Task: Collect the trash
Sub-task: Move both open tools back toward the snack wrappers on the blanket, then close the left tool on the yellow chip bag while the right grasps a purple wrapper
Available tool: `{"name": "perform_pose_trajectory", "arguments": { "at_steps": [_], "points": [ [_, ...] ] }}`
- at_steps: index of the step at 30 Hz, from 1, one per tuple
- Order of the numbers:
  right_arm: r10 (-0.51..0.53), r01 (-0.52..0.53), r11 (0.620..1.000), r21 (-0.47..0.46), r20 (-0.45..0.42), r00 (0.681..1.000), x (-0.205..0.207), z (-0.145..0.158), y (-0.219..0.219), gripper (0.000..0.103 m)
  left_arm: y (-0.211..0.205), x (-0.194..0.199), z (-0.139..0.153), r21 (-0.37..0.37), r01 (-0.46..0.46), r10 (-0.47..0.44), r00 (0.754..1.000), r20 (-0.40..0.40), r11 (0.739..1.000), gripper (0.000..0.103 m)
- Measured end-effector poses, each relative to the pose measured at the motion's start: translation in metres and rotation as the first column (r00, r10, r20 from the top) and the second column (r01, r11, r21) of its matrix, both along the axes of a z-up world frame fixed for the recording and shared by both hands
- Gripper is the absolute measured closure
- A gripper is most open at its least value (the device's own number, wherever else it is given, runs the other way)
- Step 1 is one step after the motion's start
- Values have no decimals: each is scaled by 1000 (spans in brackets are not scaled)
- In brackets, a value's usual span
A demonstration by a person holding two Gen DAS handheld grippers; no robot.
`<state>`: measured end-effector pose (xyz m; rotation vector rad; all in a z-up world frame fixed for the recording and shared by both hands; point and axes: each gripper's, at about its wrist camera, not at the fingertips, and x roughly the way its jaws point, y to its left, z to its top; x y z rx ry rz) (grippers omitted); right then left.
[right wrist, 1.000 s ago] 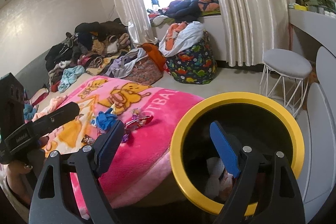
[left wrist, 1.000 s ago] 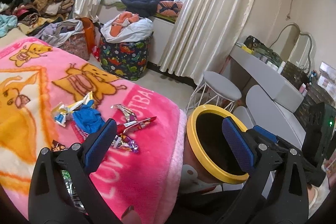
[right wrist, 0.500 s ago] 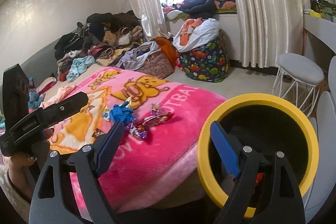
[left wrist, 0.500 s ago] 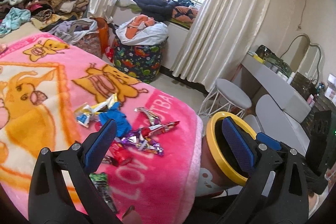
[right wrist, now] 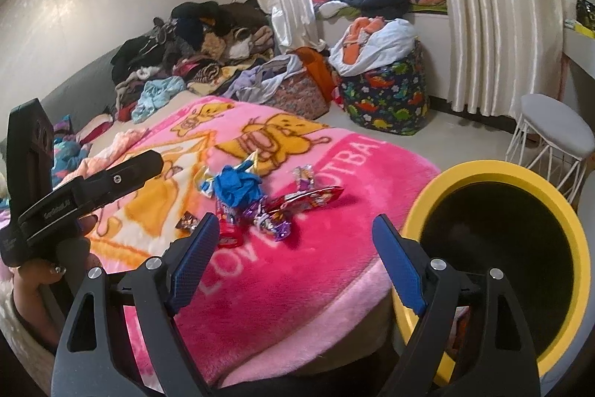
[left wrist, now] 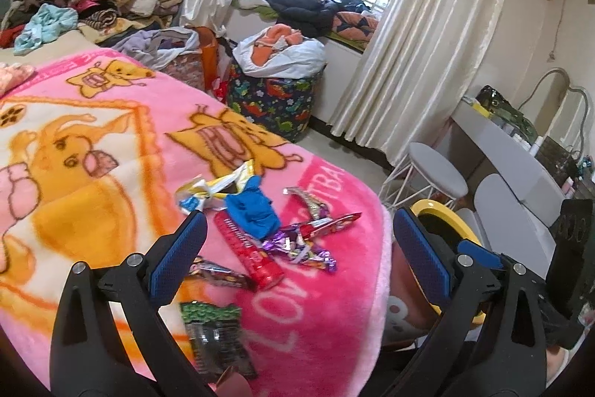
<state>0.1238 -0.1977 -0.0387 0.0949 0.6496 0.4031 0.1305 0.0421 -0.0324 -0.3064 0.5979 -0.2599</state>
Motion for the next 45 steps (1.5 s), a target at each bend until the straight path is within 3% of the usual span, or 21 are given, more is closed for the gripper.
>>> {"name": "perform_pose_trajectory", "arguments": {
  "at_steps": [18,28,36,38,41,43,45],
  "points": [
    [88,-95,994,-60,-107,990,40,-38,48,21,36,40,-27,34,-48,51,995,-83,998,12],
    [73,-82,996,-42,-181,981,72,-54,53,27,53,78,-49,21,-60,63,981,-181,998,43],
    [112,-134,989,-63,-269,956,95,-73,65,33,54,103,-67,39,-42,50,968,-248,998,47],
    [129,-155,986,-69,-291,948,100,-78,70,38,55,108,-70,37,-35,43,965,-258,999,48],
    [156,-188,980,-69,-325,933,105,-86,75,54,56,114,-74,22,-32,37,960,-277,999,56],
    [171,-204,977,-63,-340,925,108,-88,77,73,56,118,-80,13,-24,27,955,-295,1000,65],
    [175,-206,977,-52,-346,922,108,-89,76,76,55,118,-82,2,-18,18,953,-302,1000,68]
  ]
}}
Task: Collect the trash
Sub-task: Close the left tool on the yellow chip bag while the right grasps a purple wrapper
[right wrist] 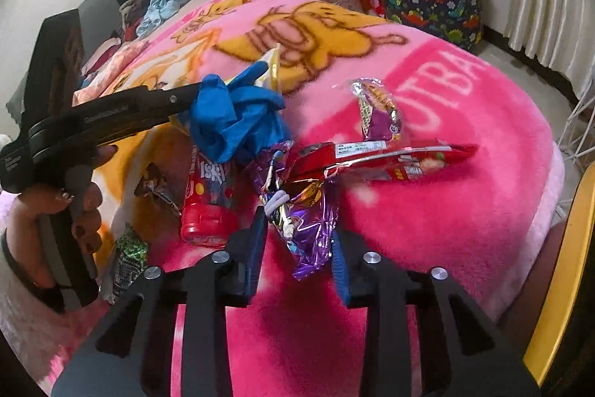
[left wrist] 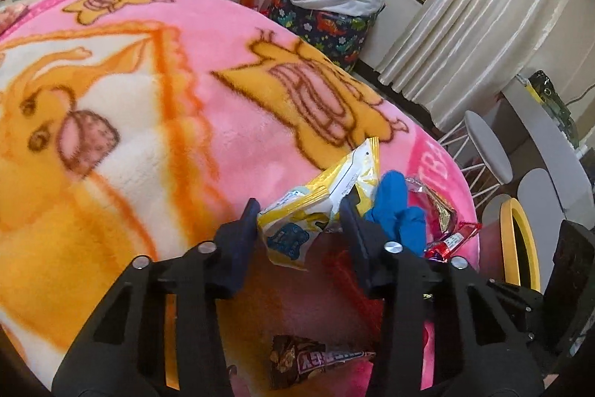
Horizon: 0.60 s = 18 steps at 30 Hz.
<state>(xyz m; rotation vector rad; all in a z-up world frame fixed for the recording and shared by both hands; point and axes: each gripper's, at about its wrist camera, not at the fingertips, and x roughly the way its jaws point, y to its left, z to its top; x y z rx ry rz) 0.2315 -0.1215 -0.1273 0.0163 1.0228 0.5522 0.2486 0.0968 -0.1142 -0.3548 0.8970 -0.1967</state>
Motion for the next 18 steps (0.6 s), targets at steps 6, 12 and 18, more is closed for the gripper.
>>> {"name": "perform_pose_trajectory", "arguments": {
  "at_steps": [6,12,18],
  "points": [
    [5,-5,1000,26,4,1000,-13,8,-8,82,0,-11,5,-2,-7,7,1000,23,1000,73],
    [10,-11,998,56,16,1000,-33,16,-17,83,7,-34,9,-22,-55,56,997,49,998,74],
    [5,-6,999,54,27,1000,-54,18,-24,83,18,-63,17,-17,-122,122,990,67,992,74]
  ]
}}
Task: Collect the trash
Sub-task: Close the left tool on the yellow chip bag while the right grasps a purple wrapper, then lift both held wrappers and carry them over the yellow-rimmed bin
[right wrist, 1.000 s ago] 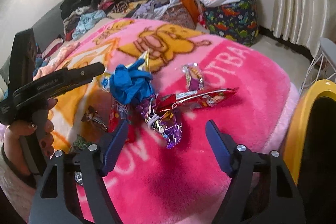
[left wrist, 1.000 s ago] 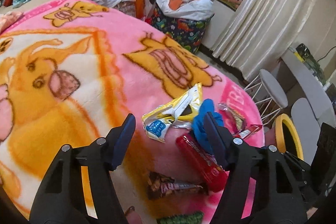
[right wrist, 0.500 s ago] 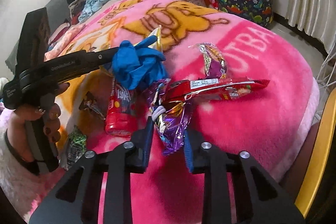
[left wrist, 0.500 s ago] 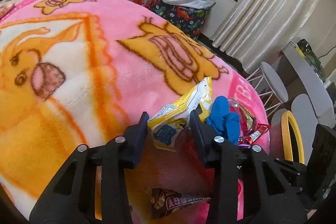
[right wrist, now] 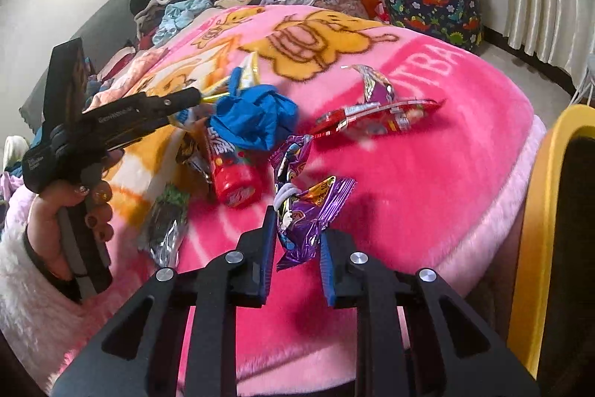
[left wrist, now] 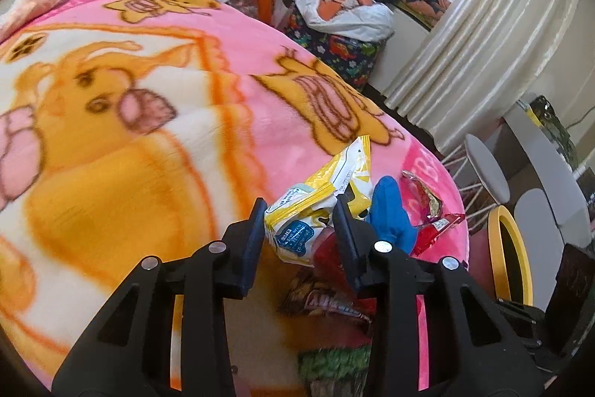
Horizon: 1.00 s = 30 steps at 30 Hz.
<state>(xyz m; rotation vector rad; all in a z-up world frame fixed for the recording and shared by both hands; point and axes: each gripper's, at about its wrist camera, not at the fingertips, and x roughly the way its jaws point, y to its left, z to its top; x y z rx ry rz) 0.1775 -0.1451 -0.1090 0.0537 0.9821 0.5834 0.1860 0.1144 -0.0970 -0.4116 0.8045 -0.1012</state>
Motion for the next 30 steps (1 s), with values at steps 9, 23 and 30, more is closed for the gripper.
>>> {"name": "perform_pose_trajectory", "arguments": {
  "at_steps": [9,23,30],
  "points": [
    [7,-9,999,31,80,997,-25,16,1,83,11,-30,19,4,-59,58,997,47,998,74],
    [16,-24,998,56,138,990,-48,37,6,83,7,-56,44,-20,-54,56,993,108,998,74],
    [-2,-10,997,71,160,987,-52,48,1,83,2,-62,57,-38,-46,51,989,138,998,74]
  ]
}}
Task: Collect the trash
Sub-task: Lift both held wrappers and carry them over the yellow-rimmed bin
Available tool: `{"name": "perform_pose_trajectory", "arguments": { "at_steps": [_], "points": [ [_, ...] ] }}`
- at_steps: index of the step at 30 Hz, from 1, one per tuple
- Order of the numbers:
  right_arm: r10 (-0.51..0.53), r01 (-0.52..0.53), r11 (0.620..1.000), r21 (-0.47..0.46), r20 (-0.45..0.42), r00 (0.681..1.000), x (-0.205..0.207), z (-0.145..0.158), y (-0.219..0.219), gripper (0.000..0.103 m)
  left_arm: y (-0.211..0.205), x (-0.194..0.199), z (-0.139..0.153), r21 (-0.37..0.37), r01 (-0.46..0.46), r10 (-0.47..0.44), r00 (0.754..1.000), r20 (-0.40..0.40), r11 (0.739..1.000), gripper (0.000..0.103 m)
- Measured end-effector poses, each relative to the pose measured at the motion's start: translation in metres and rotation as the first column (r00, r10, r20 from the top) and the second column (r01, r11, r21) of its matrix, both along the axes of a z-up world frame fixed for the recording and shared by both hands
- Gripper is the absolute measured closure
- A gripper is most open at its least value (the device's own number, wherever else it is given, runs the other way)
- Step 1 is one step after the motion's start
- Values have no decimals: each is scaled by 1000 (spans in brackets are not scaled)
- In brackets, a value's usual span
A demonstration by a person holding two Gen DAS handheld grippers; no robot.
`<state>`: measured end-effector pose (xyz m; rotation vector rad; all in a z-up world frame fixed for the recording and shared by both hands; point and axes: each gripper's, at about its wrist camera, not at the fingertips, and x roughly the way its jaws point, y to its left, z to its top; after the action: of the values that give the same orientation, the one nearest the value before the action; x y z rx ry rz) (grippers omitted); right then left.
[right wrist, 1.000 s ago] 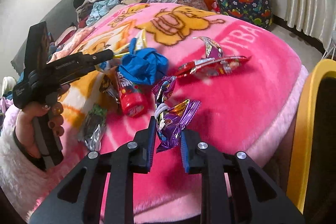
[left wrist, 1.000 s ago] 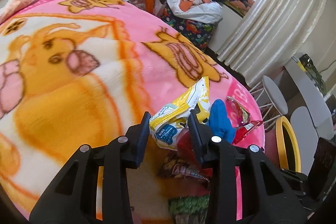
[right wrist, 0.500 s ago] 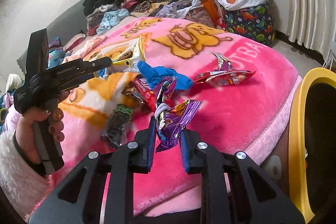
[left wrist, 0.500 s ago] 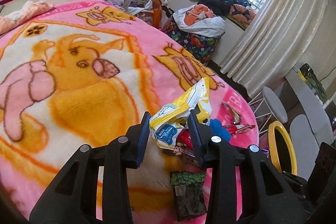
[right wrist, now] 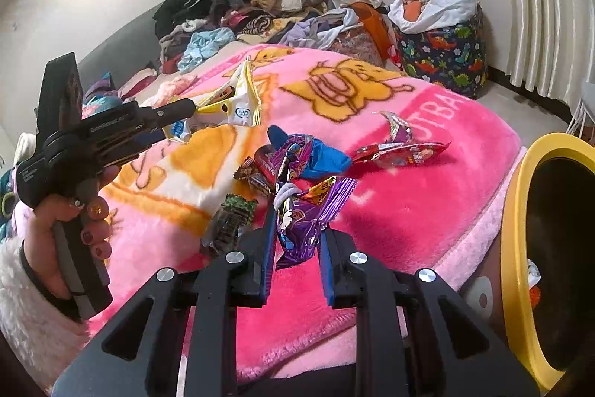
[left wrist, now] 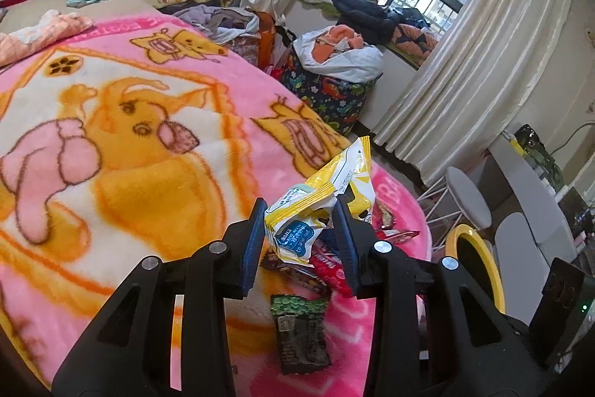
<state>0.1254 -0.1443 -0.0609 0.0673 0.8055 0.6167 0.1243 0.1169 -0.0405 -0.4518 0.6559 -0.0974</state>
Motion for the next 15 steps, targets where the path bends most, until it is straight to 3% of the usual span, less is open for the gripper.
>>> {"name": "perform_pose_trajectory", "arguments": {
  "at_steps": [15],
  "points": [
    [-57,56,998,28,46,997,-10,16,-21,83,-37,-2,18,38,77,-79,996,41,996,74]
  ]
}}
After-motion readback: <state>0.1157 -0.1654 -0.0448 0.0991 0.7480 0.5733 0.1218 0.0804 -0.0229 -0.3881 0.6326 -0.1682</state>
